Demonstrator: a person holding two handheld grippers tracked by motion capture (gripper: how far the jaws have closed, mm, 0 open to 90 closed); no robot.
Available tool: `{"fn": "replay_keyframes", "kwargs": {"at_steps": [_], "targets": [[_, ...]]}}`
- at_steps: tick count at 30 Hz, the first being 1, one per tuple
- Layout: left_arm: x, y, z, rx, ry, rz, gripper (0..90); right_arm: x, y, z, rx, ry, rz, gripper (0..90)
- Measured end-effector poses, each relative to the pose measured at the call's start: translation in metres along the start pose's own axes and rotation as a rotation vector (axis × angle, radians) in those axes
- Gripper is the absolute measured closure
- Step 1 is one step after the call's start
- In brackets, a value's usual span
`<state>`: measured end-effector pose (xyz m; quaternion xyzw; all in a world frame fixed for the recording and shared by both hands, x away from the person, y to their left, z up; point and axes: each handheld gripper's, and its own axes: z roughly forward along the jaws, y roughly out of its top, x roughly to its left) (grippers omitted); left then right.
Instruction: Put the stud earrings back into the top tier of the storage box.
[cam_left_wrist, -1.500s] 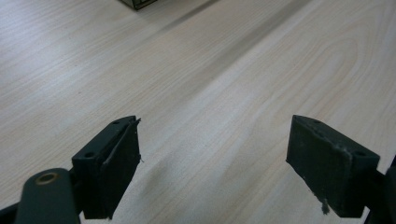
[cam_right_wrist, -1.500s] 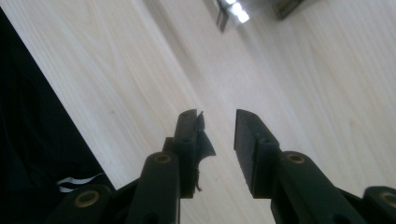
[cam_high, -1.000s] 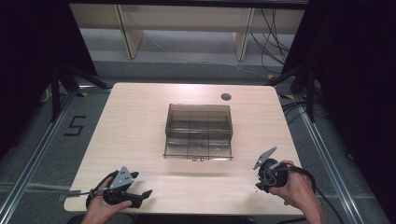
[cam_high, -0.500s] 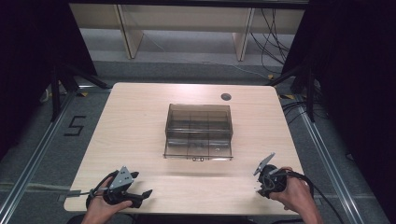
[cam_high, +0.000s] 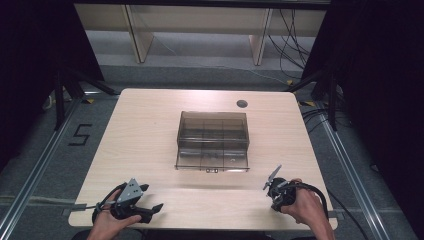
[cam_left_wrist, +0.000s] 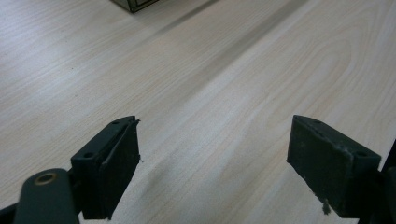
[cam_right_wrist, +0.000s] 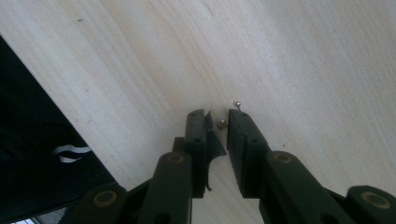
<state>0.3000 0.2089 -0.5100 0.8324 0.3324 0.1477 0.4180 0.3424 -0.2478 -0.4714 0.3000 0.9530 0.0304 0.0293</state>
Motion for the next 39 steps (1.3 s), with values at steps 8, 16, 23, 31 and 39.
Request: {"fn": "replay_keyframes", "kwargs": {"at_steps": [8,16,23,31,39], "targets": [[0.001,0.000,0.000,-0.007,-0.002,0.015,16.3,-0.004,0.006,0.002,0.034,0.023,-0.011,82.9],[0.002,0.000,0.001,-0.004,-0.004,0.019,16.3,-0.008,0.013,0.004,0.063,0.050,-0.002,85.3],[0.003,0.001,-0.001,0.003,-0.004,0.029,16.4,-0.004,0.018,0.003,0.098,0.036,0.001,85.8],[0.000,0.000,0.002,0.008,-0.007,0.000,16.4,-0.007,0.016,-0.017,0.049,0.029,-0.015,86.9],[0.004,0.000,0.001,0.008,-0.001,0.038,16.3,-0.009,0.026,-0.041,0.015,0.029,-0.046,86.9]]}}
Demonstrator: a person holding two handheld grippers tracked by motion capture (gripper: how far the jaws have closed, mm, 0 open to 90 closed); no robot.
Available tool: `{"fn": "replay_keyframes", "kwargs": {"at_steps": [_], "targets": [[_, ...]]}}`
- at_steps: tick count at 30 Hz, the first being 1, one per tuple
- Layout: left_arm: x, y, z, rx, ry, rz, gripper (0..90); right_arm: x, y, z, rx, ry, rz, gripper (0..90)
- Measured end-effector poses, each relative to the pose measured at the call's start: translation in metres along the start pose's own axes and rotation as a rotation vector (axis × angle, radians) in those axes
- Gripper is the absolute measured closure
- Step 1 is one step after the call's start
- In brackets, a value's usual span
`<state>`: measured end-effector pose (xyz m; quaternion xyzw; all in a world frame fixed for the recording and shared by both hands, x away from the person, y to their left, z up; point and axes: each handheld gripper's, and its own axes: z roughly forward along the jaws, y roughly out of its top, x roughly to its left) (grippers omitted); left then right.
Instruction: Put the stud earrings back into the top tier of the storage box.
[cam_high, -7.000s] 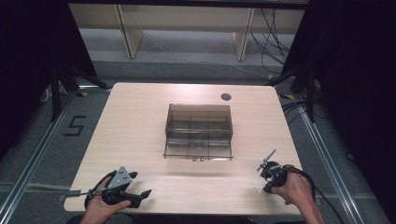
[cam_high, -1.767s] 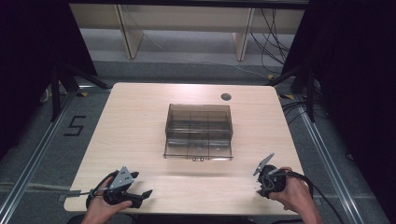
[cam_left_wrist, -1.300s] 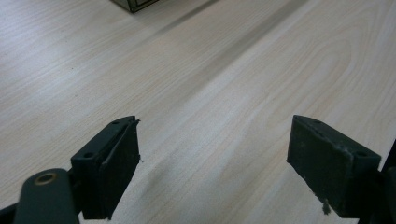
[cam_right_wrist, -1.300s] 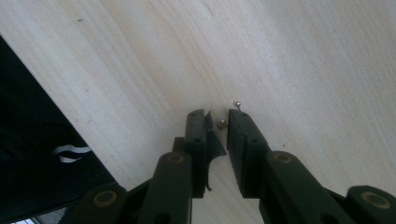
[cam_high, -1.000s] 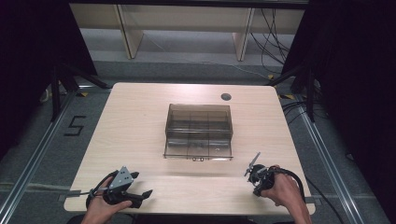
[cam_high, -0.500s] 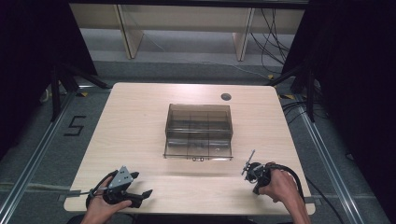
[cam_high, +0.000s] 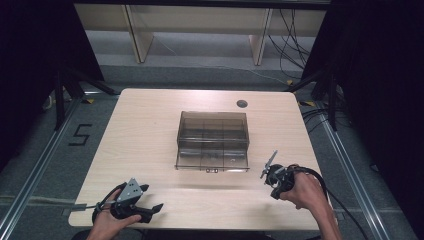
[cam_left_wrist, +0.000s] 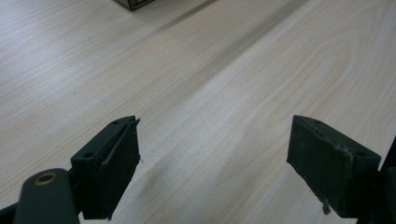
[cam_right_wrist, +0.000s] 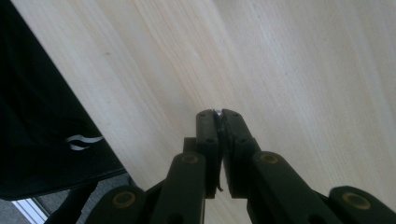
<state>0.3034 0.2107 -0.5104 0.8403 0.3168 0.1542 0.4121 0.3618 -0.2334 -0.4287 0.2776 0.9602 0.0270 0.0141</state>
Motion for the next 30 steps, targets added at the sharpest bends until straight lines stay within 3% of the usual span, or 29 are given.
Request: {"fn": "replay_keyframes", "kwargs": {"at_steps": [1,2,3,6,11,12,13,16,17,18,19,21,22,26,27,28,29,30], "targets": [[-0.003,0.000,0.001,0.000,-0.007,-0.038,16.3,0.000,0.003,-0.009,-0.023,0.009,-0.002,86.9],[-0.003,0.000,0.001,0.000,-0.007,-0.038,16.3,-0.001,0.004,-0.012,-0.039,0.020,-0.033,86.9],[-0.004,-0.001,0.001,-0.014,-0.007,-0.052,16.3,-0.001,0.005,-0.017,-0.048,0.015,-0.032,86.9],[-0.002,0.000,0.001,-0.010,-0.001,-0.027,16.3,-0.002,0.009,-0.030,-0.072,0.011,-0.050,86.8],[-0.003,0.000,0.001,-0.007,-0.005,-0.046,16.3,-0.002,0.016,-0.046,-0.092,0.012,-0.072,86.8],[0.000,0.000,0.000,0.001,0.004,-0.005,16.3,-0.002,0.018,-0.050,-0.095,0.003,-0.074,86.8],[-0.003,0.000,0.001,0.005,0.000,-0.031,16.3,-0.002,0.022,-0.056,-0.091,-0.007,-0.074,86.8],[-0.002,0.000,0.000,0.018,-0.007,-0.012,16.3,0.001,0.028,-0.061,-0.090,-0.004,-0.077,86.8],[-0.002,0.000,0.001,0.014,0.013,-0.021,16.3,0.000,0.031,-0.062,-0.102,-0.003,-0.103,86.8],[-0.002,0.000,0.001,0.012,0.005,-0.024,16.3,0.000,0.038,-0.066,-0.099,-0.013,-0.117,86.8],[-0.001,0.000,0.000,0.017,-0.007,0.006,16.3,0.002,0.042,-0.068,-0.103,-0.016,-0.111,86.8],[-0.001,0.000,0.000,0.017,0.000,0.007,16.3,0.003,0.050,-0.072,-0.103,-0.016,-0.126,86.8],[-0.002,0.000,0.001,0.013,0.004,-0.023,16.3,0.003,0.050,-0.072,-0.103,-0.016,-0.126,86.8],[-0.001,0.000,0.001,0.017,-0.009,0.006,16.3,0.004,0.067,-0.079,-0.109,-0.017,-0.141,86.8],[-0.002,0.000,0.000,0.018,-0.005,-0.024,16.3,0.003,0.076,-0.080,-0.109,-0.026,-0.156,86.8],[-0.002,0.000,0.000,0.018,-0.005,-0.024,16.2,0.003,0.076,-0.080,-0.109,-0.026,-0.156,86.8],[0.000,0.000,0.001,0.004,0.012,0.008,16.2,0.000,0.087,-0.080,-0.104,-0.033,-0.182,86.8],[-0.003,0.000,0.001,0.001,0.001,-0.026,16.3,0.000,0.090,-0.080,-0.103,-0.038,-0.192,86.9]]}}
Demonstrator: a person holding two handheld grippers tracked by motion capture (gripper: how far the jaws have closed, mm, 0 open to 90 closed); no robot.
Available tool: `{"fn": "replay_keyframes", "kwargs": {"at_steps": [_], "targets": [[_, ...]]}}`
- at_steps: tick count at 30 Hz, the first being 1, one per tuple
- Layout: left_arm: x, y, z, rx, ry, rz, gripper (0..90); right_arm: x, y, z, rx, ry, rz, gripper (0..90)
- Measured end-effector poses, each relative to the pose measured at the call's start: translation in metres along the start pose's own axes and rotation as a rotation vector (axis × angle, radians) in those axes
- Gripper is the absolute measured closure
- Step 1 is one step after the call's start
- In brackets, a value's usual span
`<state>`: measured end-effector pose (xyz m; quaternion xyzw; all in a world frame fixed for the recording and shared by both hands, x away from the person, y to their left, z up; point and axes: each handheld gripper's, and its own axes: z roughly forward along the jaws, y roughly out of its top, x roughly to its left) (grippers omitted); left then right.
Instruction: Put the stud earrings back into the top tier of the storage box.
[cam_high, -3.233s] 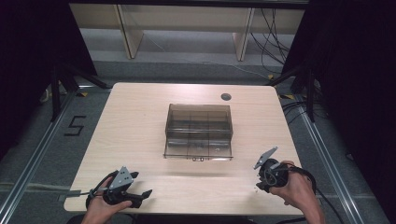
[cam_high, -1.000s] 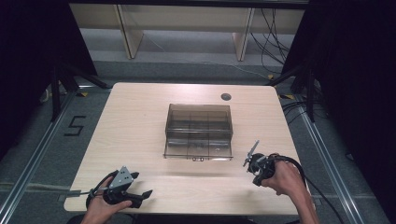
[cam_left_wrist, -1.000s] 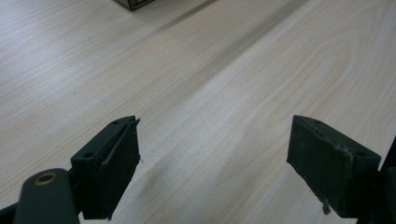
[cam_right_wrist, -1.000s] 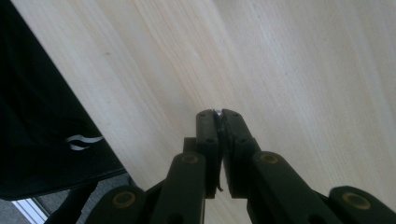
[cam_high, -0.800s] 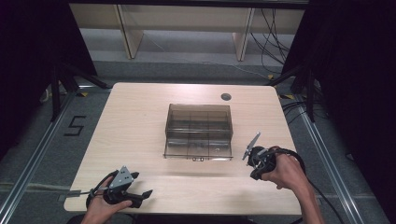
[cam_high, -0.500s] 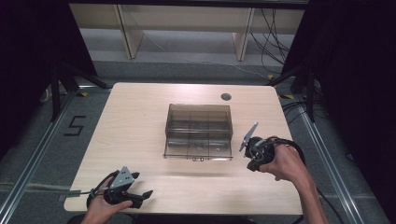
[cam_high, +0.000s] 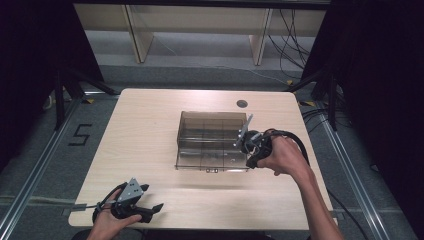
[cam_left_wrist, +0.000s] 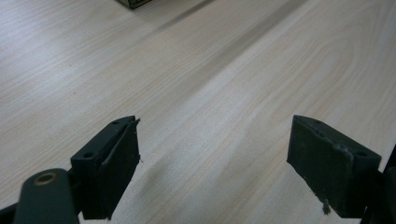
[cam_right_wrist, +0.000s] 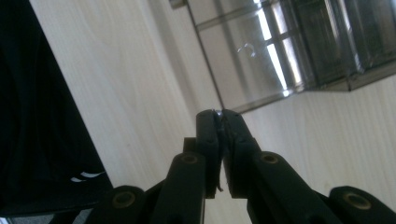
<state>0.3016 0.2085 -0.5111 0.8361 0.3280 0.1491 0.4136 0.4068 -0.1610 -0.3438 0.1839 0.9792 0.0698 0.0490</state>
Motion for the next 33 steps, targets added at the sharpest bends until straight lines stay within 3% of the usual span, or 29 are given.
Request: {"fn": "replay_keyframes", "kwargs": {"at_steps": [2,3,5,6,8,10,12,14,15,16,17,18,23,24,25,29,30,31,32,33], "targets": [[-0.002,0.000,0.001,-0.010,0.000,-0.019,16.3,0.000,0.004,0.001,-0.003,-0.003,0.007,86.8],[-0.001,-0.001,0.001,-0.021,0.001,-0.021,16.3,-0.004,0.013,0.002,-0.014,0.005,-0.013,86.8],[0.000,0.000,0.001,-0.023,-0.002,0.001,16.3,-0.004,0.017,0.002,-0.005,0.007,-0.004,86.8],[-0.001,-0.001,0.002,-0.024,-0.003,-0.022,16.3,-0.004,0.020,0.003,-0.003,0.006,0.022,86.8],[0.002,0.000,-0.002,0.020,0.005,0.016,16.3,-0.012,0.028,0.007,-0.009,0.016,-0.013,86.8],[0.002,-0.001,-0.002,0.007,0.010,0.006,16.2,-0.013,0.031,0.008,-0.006,0.016,-0.006,86.8],[0.003,0.000,-0.002,0.005,0.013,0.026,16.3,-0.017,0.035,0.012,0.002,0.017,0.002,86.8],[-0.001,-0.001,0.000,-0.014,-0.003,-0.017,16.3,-0.019,0.039,0.015,0.010,0.020,0.000,86.8],[0.001,0.000,-0.001,0.010,0.000,0.031,16.3,-0.020,0.043,0.017,0.012,0.025,0.018,86.8],[-0.001,-0.001,0.001,-0.016,-0.002,-0.018,16.3,-0.023,0.044,0.019,0.009,0.025,0.014,86.8],[-0.001,-0.001,0.000,-0.017,-0.001,-0.017,16.3,-0.025,0.045,0.021,0.012,0.024,0.007,86.8],[0.001,0.000,-0.001,-0.003,0.001,0.015,16.3,-0.025,0.046,0.023,0.024,0.020,0.024,86.8],[-0.001,-0.001,0.001,-0.015,0.000,-0.016,16.3,-0.033,0.049,0.033,0.034,0.024,0.038,86.8],[0.000,0.000,0.000,0.004,-0.006,-0.002,16.3,-0.034,0.049,0.035,0.035,0.022,0.029,86.8],[0.000,-0.001,-0.001,0.002,0.008,-0.010,16.3,-0.034,0.049,0.036,0.047,0.024,0.038,86.7],[-0.001,0.000,0.000,-0.017,0.000,-0.007,16.3,-0.035,0.050,0.043,0.052,0.027,0.037,86.7],[0.001,0.000,-0.001,0.007,0.000,0.016,16.3,-0.034,0.052,0.046,0.075,0.026,0.059,86.7],[-0.001,-0.001,-0.001,-0.012,0.001,-0.017,16.3,-0.036,0.053,0.049,0.071,0.033,0.044,86.7],[0.002,0.000,-0.002,0.001,0.009,0.027,16.3,-0.037,0.053,0.051,0.070,0.036,0.048,86.7],[0.002,0.000,-0.002,-0.004,0.009,0.025,16.3,-0.037,0.054,0.053,0.069,0.038,0.047,86.6]]}}
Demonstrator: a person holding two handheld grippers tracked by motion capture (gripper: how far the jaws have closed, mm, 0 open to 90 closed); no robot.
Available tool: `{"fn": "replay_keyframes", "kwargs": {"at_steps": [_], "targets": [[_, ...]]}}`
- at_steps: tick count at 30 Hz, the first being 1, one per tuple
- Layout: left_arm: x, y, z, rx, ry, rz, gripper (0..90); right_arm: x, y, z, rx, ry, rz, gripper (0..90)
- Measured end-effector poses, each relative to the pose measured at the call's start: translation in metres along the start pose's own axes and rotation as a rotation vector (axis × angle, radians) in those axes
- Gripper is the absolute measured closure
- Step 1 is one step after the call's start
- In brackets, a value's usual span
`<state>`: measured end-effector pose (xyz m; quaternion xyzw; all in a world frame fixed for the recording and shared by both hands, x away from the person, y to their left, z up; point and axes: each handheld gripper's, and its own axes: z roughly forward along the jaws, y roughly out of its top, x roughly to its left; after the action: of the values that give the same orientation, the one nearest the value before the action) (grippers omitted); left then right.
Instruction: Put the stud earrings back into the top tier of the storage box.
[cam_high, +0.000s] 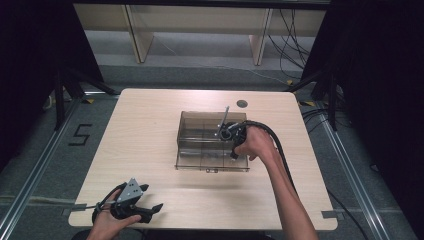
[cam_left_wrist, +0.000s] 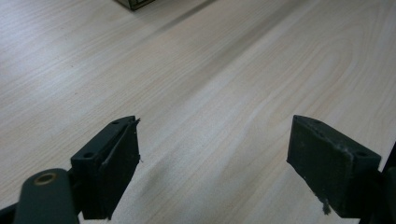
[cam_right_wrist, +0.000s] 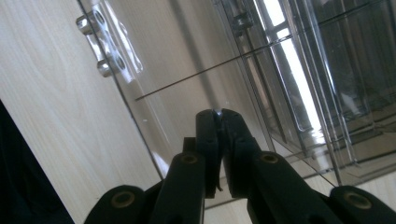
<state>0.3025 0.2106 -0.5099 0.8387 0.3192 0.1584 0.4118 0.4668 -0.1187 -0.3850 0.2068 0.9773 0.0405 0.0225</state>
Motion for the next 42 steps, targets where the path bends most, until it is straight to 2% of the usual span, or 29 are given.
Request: {"fn": "replay_keyframes", "kwargs": {"at_steps": [3,4,6,8,10,12,13,15,16,17,18,19,21,22,23,24,25,26,27,28,30,32,33,34,36,37,39,40,42], "targets": [[-0.002,-0.001,0.000,0.011,-0.011,-0.020,16.3,0.001,0.001,0.003,0.008,0.008,0.020,86.6],[-0.001,-0.001,0.000,0.008,-0.011,-0.007,16.3,-0.001,0.002,0.004,0.004,0.008,-0.001,86.6],[-0.003,-0.001,0.001,-0.007,-0.012,-0.036,16.3,-0.001,0.004,0.006,0.009,0.007,-0.001,86.5],[-0.002,-0.001,0.000,0.008,-0.009,-0.018,16.3,0.000,0.005,0.007,0.022,0.013,0.011,86.5],[-0.002,-0.001,0.000,0.006,-0.001,-0.029,16.3,0.000,0.006,0.008,0.019,0.016,0.001,86.5],[-0.001,0.000,0.000,-0.005,-0.006,-0.002,16.3,0.001,0.007,0.011,0.034,0.015,0.001,86.4],[-0.003,-0.001,0.001,-0.006,-0.011,-0.037,16.3,0.001,0.008,0.012,0.042,0.014,0.003,86.3],[-0.003,-0.001,0.001,-0.008,-0.011,-0.036,16.3,0.000,0.008,0.014,0.037,0.021,-0.008,86.2],[-0.001,0.000,0.000,-0.006,-0.005,-0.003,16.3,0.000,0.008,0.013,0.038,0.024,0.010,86.0],[-0.001,0.000,0.000,-0.006,-0.005,-0.003,16.3,0.000,0.008,0.013,0.038,0.024,0.010,86.0],[-0.002,-0.001,0.001,-0.004,-0.008,-0.031,16.3,-0.001,0.008,0.014,0.038,0.018,0.009,84.9],[0.000,0.000,0.000,0.007,-0.009,0.004,16.3,0.000,0.008,0.014,0.037,0.027,0.028,84.2],[-0.001,0.000,0.000,-0.001,-0.007,-0.017,16.2,0.000,0.008,0.013,0.036,0.024,0.037,83.6],[-0.001,0.000,0.000,-0.002,-0.006,-0.015,16.2,-0.003,0.008,0.013,0.025,0.021,-0.002,83.0],[-0.002,0.000,0.000,0.018,-0.015,-0.022,16.3,-0.002,0.007,0.013,0.031,0.017,0.011,81.9],[0.000,0.000,0.000,0.010,-0.004,0.021,16.3,-0.001,0.007,0.012,0.037,0.012,0.029,81.7],[0.000,0.000,0.000,0.010,-0.004,0.021,16.3,-0.001,0.007,0.012,0.037,0.012,0.029,81.7],[0.000,0.000,0.000,0.000,-0.009,-0.012,16.3,-0.001,0.006,0.010,0.023,0.012,0.012,81.2],[0.001,0.000,-0.001,0.011,-0.008,0.003,16.3,-0.001,0.005,0.008,0.013,0.014,0.011,81.2],[-0.001,0.000,0.001,-0.015,-0.011,-0.024,16.3,-0.001,0.004,0.006,0.008,0.016,0.019,81.0],[-0.002,-0.001,0.000,0.007,-0.006,-0.018,16.3,0.001,0.002,0.002,0.007,0.008,0.034,80.6],[-0.001,0.000,0.000,-0.002,-0.006,-0.017,16.3,0.001,0.001,0.001,0.004,0.009,0.029,80.5],[0.001,0.000,-0.001,0.009,-0.008,0.001,16.2,0.001,-0.002,-0.002,-0.012,0.005,0.017,80.3],[-0.001,0.000,0.001,-0.011,-0.010,-0.020,16.3,0.001,-0.003,-0.004,-0.018,0.003,0.016,80.2],[-0.002,0.000,0.000,-0.002,-0.004,-0.022,16.3,0.001,-0.006,-0.007,-0.023,0.001,0.020,79.8],[0.001,0.000,-0.001,0.014,-0.010,0.000,16.2,0.002,-0.008,-0.009,-0.029,-0.001,0.026,79.5],[0.000,0.000,-0.001,0.002,-0.007,-0.022,16.3,0.002,-0.010,-0.011,-0.037,-0.004,0.025,78.7],[0.000,0.000,0.000,-0.004,-0.009,-0.010,16.3,0.003,-0.013,-0.015,-0.053,-0.005,0.048,76.9],[0.000,0.000,0.000,0.002,-0.002,-0.006,16.2,0.003,-0.015,-0.016,-0.062,-0.003,0.044,76.1]]}}
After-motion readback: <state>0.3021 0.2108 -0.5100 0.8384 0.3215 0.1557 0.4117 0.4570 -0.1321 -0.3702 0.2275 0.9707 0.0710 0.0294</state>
